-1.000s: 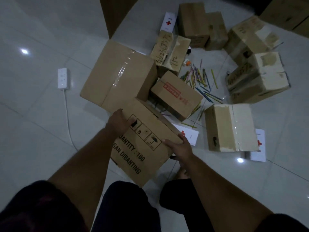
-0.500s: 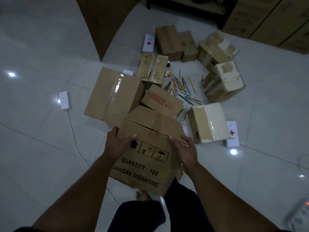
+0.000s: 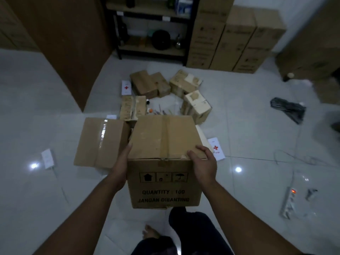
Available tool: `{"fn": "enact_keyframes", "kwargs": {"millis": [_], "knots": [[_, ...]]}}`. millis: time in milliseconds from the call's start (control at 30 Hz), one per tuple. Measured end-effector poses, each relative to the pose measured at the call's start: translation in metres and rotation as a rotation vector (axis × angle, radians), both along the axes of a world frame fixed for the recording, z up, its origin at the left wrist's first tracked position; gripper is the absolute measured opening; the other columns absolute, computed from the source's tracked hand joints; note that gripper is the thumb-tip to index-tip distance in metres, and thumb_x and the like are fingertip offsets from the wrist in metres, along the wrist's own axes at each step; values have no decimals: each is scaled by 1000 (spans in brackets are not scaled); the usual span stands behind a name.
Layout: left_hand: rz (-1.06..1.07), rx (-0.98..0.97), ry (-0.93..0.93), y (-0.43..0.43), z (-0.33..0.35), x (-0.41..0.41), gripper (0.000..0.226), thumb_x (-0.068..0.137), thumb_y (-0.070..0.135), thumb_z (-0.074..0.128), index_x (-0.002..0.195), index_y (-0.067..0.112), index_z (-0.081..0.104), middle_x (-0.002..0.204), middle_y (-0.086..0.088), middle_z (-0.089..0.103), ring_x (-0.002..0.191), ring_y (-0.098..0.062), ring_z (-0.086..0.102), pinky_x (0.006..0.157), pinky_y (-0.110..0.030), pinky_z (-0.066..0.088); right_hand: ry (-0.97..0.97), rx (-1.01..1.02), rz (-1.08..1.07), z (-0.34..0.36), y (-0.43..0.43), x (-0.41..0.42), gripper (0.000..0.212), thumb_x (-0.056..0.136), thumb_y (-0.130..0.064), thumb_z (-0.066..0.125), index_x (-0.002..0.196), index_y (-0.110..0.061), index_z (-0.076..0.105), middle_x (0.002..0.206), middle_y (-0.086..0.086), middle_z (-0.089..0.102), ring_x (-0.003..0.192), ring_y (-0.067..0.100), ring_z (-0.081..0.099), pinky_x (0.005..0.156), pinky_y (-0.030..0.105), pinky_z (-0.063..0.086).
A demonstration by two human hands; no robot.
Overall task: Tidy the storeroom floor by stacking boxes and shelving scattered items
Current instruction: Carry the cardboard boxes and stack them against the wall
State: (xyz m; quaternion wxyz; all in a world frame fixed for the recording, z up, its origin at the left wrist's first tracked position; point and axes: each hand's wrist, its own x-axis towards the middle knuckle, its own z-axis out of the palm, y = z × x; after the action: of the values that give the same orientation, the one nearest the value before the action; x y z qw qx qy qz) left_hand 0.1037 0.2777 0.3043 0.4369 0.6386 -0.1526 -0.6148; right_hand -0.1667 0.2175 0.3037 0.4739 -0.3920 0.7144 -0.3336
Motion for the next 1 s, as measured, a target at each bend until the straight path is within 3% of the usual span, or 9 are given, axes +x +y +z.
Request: {"fn": "enact_keyframes", "kwargs": {"millis": [67, 133, 233, 367, 433, 567, 700, 867, 1000], "knots": [[-23, 59, -1, -11, 13, -15, 52, 92, 56, 62, 127, 19, 67, 117, -7, 75, 110, -29, 70, 97, -48, 54, -5, 11, -6, 13, -3, -17, 77, 76, -46, 85, 144, -46, 48, 127, -15, 61, 117, 15, 59, 102, 36, 49], [-63, 100, -18, -23, 25, -33, 44, 93, 45, 64, 125, 15, 68, 112, -10, 76, 106, -33, 71, 94, -49, 55, 3, 42, -19, 26, -10, -38, 97, 75, -50, 83, 156, -47, 30, 141, -8, 57, 124, 19, 57, 107, 41, 46], [-110, 87, -28, -43, 45, -67, 46, 90, 43, 68, 126, 15, 67, 112, -11, 76, 109, -35, 70, 104, -56, 50, -28, 95, -52, 49, -29, -73, 85, 78, -47, 79, 154, -38, 41, 137, -7, 61, 118, 19, 59, 104, 38, 48], [-112, 46, -48, -87, 64, -114, 45, 84, 44, 74, 120, 18, 66, 112, -11, 76, 104, -34, 71, 99, -55, 54, -69, 51, -26, 65, -65, -126, 61, 80, -45, 75, 138, -35, 59, 112, -14, 69, 103, 10, 64, 99, 36, 53], [-111, 27, -60, -117, 67, -139, 60, 75, 47, 79, 126, 16, 66, 115, -12, 75, 105, -35, 71, 98, -58, 54, -109, 27, -3, 71, -90, -158, 61, 82, -45, 76, 139, -35, 60, 116, -14, 70, 104, 8, 66, 101, 39, 55], [-105, -40, -92, -177, 90, -214, 41, 90, 37, 68, 126, 17, 64, 112, -14, 75, 103, -37, 71, 88, -51, 59, -190, -25, 23, 86, -151, -230, 63, 84, -41, 79, 142, -35, 56, 118, -15, 71, 102, 6, 68, 100, 38, 56], [-97, -136, -104, -237, 109, -288, 37, 96, 33, 61, 129, 17, 61, 112, -11, 76, 99, -33, 72, 74, -37, 56, -196, -112, 49, 111, -217, -302, 47, 88, -34, 77, 133, -36, 61, 109, -19, 71, 97, 3, 68, 95, 31, 57], [-71, -208, -105, -305, 128, -364, 36, 97, 27, 60, 131, 17, 60, 116, -11, 74, 102, -34, 70, 73, -38, 55, -149, -136, 52, 134, -289, -378, 54, 83, -40, 77, 135, -34, 63, 114, -13, 72, 101, 8, 69, 99, 40, 57], [-98, -209, -106, -357, 133, -400, 41, 95, 32, 63, 132, 16, 61, 119, -10, 74, 105, -33, 71, 86, -43, 56, -154, -161, 47, 146, -336, -418, 46, 84, -39, 76, 129, -38, 66, 110, -15, 73, 100, 10, 69, 97, 41, 57]]}}
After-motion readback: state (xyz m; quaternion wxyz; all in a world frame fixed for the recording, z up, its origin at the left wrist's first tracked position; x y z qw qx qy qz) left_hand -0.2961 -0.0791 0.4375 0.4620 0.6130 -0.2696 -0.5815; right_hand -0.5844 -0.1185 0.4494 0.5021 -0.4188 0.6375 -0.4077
